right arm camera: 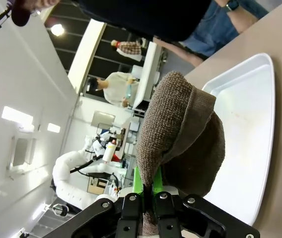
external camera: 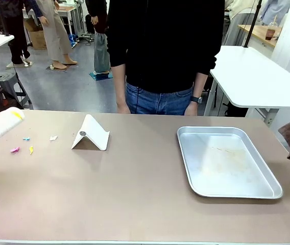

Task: Clean the surface of the table.
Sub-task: If a person points to the right, clean the right side of the table with your right hand, and if they point to the left, clean the left side with your left hand.

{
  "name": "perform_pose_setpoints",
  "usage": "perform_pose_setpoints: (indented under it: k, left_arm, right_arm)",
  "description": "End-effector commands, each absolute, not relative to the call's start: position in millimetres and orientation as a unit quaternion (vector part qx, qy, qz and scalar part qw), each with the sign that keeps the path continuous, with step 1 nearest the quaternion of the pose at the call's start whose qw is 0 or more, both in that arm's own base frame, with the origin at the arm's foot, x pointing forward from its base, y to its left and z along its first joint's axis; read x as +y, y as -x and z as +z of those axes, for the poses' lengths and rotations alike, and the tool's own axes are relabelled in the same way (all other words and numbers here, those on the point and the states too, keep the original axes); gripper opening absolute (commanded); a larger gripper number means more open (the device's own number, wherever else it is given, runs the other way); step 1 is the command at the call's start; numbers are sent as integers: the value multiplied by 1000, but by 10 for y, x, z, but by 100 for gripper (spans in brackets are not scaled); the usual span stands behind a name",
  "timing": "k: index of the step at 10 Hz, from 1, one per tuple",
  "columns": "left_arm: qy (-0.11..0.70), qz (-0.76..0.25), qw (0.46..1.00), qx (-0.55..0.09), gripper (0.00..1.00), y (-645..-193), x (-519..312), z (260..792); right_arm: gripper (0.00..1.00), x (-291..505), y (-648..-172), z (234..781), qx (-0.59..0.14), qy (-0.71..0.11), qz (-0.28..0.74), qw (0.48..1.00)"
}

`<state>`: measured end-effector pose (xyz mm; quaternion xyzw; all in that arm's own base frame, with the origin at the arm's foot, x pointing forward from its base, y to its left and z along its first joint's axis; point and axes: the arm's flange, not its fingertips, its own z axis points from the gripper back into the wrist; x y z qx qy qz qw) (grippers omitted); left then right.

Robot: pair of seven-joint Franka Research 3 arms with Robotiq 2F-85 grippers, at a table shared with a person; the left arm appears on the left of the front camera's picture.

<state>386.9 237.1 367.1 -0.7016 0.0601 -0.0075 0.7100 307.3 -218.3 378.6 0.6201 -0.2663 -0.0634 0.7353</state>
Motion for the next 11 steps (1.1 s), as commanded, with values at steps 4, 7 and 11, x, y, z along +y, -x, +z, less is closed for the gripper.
perform_pose_setpoints:
  k: [4,7,11]
  left_arm:
    - [703,-18,708,60,0,-3822,2422,3756]
    - [703,-18,708,60,0,-3822,2422,3756]
    - [703,-18,708,60,0,-3822,2422,3756]
  right_arm:
    - [8,-1521,-3543,3882,-222,-479,-81,845]
    - [8,-806,-4164,3899,-167,-320,-77,929]
    - [8,-192,-4809,3724,-87,-222,-19,971]
